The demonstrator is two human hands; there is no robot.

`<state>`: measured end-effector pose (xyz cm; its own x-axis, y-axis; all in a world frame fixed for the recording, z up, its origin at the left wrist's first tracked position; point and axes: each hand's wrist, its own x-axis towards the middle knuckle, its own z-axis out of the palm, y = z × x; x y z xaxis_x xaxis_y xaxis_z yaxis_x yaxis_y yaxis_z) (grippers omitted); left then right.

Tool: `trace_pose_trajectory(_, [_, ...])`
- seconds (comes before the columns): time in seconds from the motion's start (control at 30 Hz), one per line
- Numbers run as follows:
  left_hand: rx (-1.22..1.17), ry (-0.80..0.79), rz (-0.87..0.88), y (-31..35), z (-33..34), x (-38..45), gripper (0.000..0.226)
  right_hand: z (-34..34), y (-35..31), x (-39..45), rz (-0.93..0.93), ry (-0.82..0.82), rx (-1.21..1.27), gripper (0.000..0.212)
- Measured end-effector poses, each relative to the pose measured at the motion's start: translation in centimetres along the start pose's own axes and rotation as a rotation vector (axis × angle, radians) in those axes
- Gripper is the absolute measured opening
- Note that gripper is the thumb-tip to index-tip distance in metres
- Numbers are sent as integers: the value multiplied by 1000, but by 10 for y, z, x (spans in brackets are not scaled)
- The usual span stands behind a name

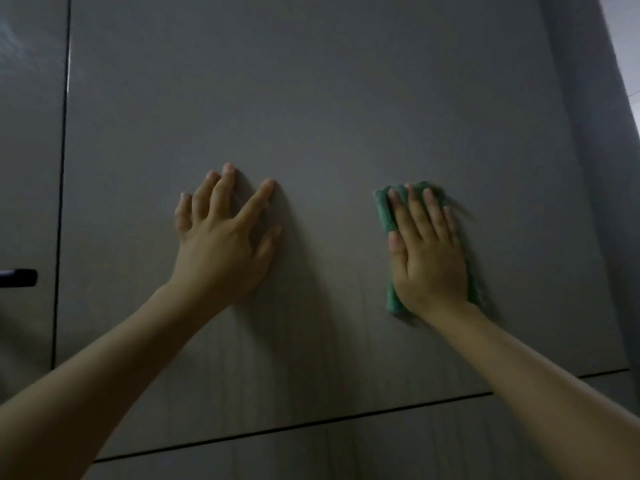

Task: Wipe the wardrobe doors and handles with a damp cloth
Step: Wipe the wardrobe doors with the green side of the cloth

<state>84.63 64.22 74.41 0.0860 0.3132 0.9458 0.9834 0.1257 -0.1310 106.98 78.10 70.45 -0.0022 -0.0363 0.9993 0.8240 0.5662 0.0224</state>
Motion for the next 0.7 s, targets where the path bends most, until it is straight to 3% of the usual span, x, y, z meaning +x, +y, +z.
trace_pose_trajectory(0.07, [0,10,-3,0,1,0,68,7,-26,-4,106,55,-6,54])
trace_pose_trajectory(0.1, [-3,19,-6,-1,2,-1,67,8,-39,-14,49,54,2,53])
trace_pose_trajectory(0.23, [-4,23,-8,-3,2,-1,66,1,-51,-55,-441,-121,41,51])
trace_pose_trajectory(0.3, [-1,11,-5,-4,2,0,66,-3,-33,-40,-552,-157,36,50])
trace_pose_trajectory(0.33, [-6,13,-3,-4,2,0,66,-2,-26,-27,-522,-136,20,50])
trace_pose_trajectory(0.43, [-19,14,0,-4,1,0,67,5,-31,7,-149,-10,-12,52])
trace_pose_trajectory(0.5, [-24,10,-4,-4,1,0,68,11,-55,7,-9,46,9,53])
trace_pose_trajectory(0.53, [-27,11,-7,-4,0,0,68,13,-66,-2,-43,38,19,53])
trace_pose_trajectory(0.7, [-42,-32,5,-7,-4,3,60,2,-62,-33,-562,-152,67,50])
